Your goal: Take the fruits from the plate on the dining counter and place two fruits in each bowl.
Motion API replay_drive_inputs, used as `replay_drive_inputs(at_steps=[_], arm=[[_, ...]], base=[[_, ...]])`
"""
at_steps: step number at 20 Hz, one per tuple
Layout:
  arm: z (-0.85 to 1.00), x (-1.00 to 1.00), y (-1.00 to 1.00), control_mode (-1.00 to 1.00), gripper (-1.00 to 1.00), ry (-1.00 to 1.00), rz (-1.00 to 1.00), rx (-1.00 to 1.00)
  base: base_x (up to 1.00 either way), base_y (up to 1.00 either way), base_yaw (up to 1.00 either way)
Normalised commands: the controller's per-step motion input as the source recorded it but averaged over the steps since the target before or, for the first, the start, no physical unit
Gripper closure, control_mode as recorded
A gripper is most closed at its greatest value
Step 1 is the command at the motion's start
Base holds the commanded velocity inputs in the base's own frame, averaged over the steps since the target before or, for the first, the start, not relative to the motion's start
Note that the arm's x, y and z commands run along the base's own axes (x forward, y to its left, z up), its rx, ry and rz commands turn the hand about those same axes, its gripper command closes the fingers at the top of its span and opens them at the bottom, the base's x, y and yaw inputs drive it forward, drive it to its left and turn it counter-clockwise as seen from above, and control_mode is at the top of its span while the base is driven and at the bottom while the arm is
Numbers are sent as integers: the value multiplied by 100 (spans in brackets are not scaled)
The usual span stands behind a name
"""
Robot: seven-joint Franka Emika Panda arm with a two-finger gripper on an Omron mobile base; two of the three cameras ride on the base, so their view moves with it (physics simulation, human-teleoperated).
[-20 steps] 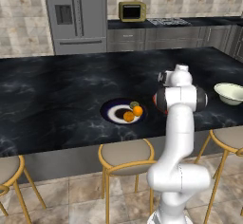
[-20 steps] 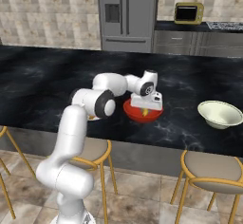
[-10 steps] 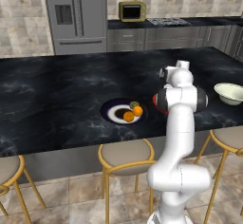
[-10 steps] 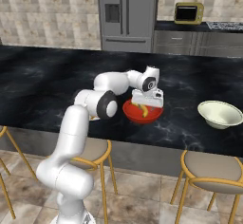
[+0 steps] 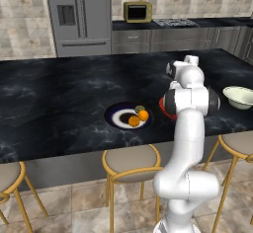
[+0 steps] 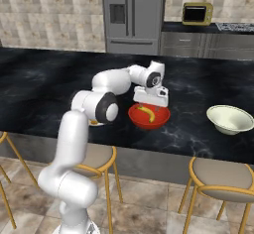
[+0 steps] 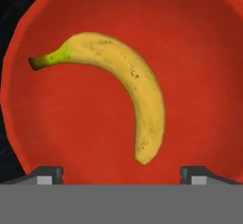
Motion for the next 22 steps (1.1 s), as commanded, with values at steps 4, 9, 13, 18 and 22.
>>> replay_drive_inputs(at_steps=[4, 9, 13, 18, 22], arm=[[17, -55, 51, -100, -100, 0, -12, -3], [7, -57, 59, -100, -100, 0, -25, -8], [3, -49, 62, -100, -100, 0, -26, -11], [21, -25, 57, -100, -100, -6, -17, -9], [24, 0, 57, -100, -100, 0, -5, -2]], base=[[0, 0, 0], [0, 0, 0], [0, 0, 0], [0, 0, 0], [0, 0, 0]])
